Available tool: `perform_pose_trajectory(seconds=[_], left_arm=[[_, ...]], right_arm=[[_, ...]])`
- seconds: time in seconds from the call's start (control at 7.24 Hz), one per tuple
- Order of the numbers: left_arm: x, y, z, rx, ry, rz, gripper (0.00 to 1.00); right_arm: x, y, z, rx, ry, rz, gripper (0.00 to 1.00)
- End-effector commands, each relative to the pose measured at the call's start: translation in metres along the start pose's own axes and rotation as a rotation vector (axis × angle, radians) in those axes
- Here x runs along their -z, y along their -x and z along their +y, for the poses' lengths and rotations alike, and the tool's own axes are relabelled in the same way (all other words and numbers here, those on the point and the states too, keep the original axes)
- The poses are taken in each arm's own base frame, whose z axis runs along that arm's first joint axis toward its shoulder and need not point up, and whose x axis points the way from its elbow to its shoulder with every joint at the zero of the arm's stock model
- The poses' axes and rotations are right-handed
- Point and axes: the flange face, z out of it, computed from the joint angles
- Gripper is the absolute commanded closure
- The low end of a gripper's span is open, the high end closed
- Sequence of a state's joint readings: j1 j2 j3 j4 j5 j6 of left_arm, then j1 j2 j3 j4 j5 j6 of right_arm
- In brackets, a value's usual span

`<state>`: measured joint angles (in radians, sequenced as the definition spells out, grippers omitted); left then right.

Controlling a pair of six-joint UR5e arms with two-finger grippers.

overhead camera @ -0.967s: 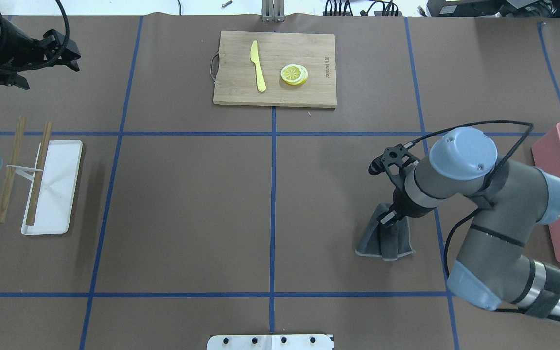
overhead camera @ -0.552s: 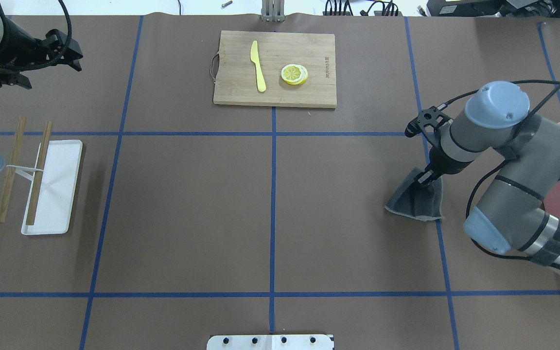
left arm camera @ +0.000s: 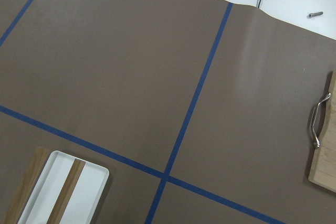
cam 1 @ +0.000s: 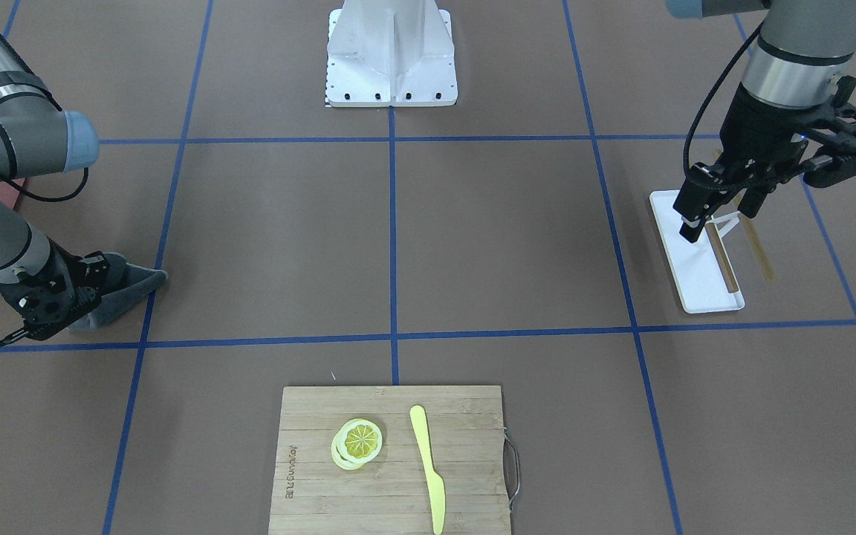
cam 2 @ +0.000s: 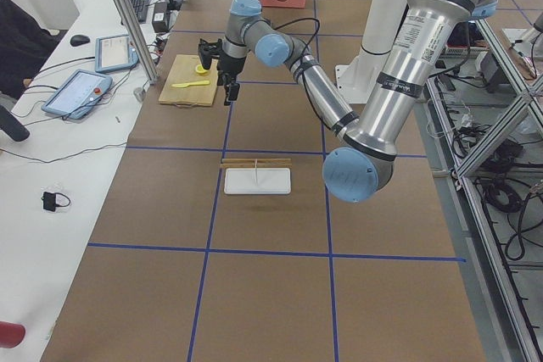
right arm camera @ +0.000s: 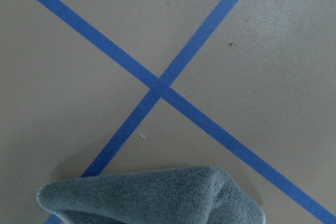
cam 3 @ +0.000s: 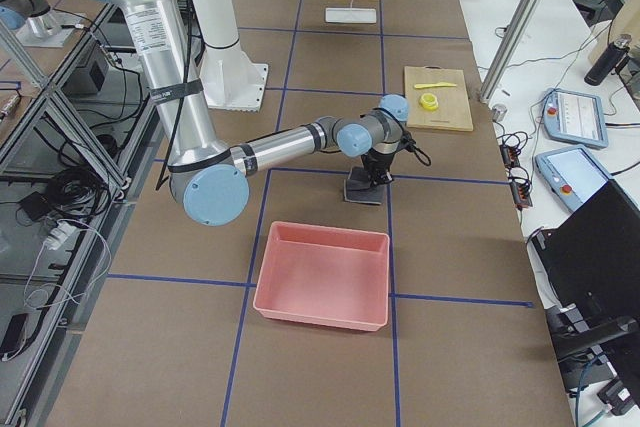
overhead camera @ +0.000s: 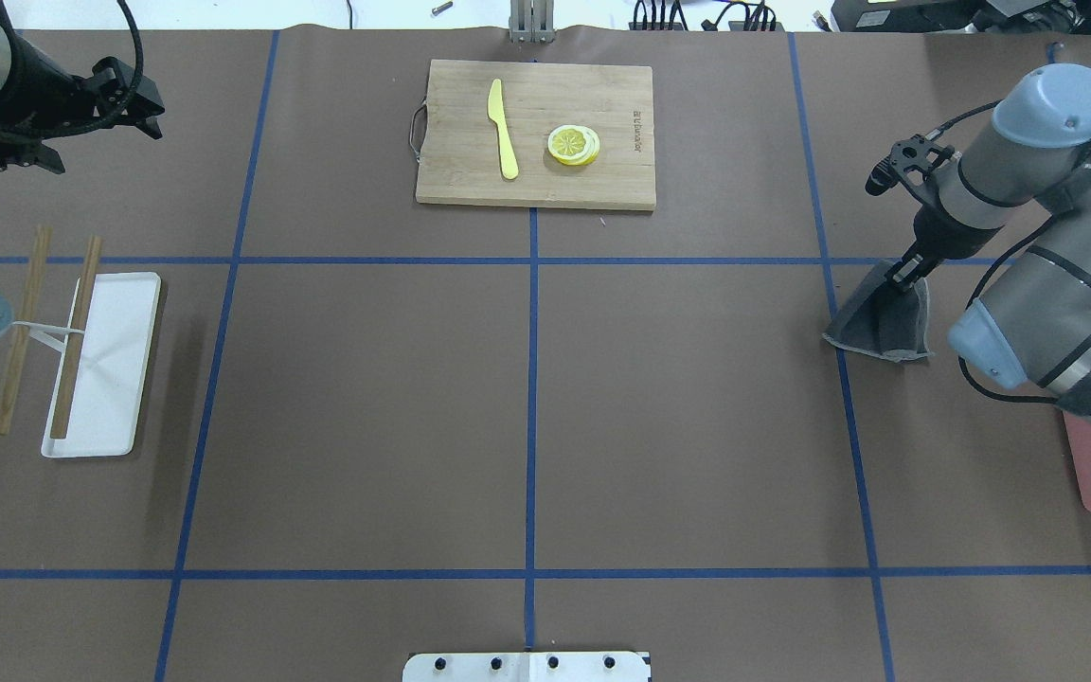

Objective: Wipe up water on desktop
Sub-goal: 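Wipe the cloth across the table away from the robot with the right gripper, then wipe the cloth back toward the robot with the right gripper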

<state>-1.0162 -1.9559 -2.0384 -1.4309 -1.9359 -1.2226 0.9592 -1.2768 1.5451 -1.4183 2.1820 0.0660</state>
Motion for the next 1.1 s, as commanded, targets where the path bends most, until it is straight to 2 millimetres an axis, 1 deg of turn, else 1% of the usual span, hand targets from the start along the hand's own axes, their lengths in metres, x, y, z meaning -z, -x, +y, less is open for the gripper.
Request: perform_pose_trajectory(seconds=[0.0, 0.14, 0.28, 0.41, 0.55, 0.83, 0.97], left_arm=[[-0.006, 0.005, -0.001, 0.006, 0.005, -0.014, 0.02], [-0.009, 0.006, -0.002, 0.009, 0.007, -0.02, 0.02], [-0.01, 0.007, -0.002, 0.01, 0.008, -0.024, 0.02], [-0.014, 0.009, -0.004, 0.013, 0.01, -0.032, 0.02], [-0.02, 0.011, -0.007, 0.019, 0.015, -0.043, 0.02], [-0.025, 0.013, -0.012, 0.027, 0.015, -0.055, 0.02], [-0.026, 0.014, -0.014, 0.032, 0.014, -0.058, 0.02]], right_arm=[[0.007, 0.025, 0.001, -0.01, -0.012, -0.081, 1.0], [0.006, 0.074, -0.007, -0.037, -0.013, -0.116, 1.0], [0.0, 0.123, -0.011, -0.076, -0.006, -0.141, 1.0], [-0.002, 0.164, -0.011, -0.086, -0.003, -0.165, 1.0], [-0.001, 0.203, -0.007, -0.095, -0.002, -0.182, 1.0], [-0.009, 0.286, 0.005, -0.123, 0.007, -0.201, 1.0], [-0.011, 0.32, 0.003, -0.131, 0.007, -0.215, 1.0]])
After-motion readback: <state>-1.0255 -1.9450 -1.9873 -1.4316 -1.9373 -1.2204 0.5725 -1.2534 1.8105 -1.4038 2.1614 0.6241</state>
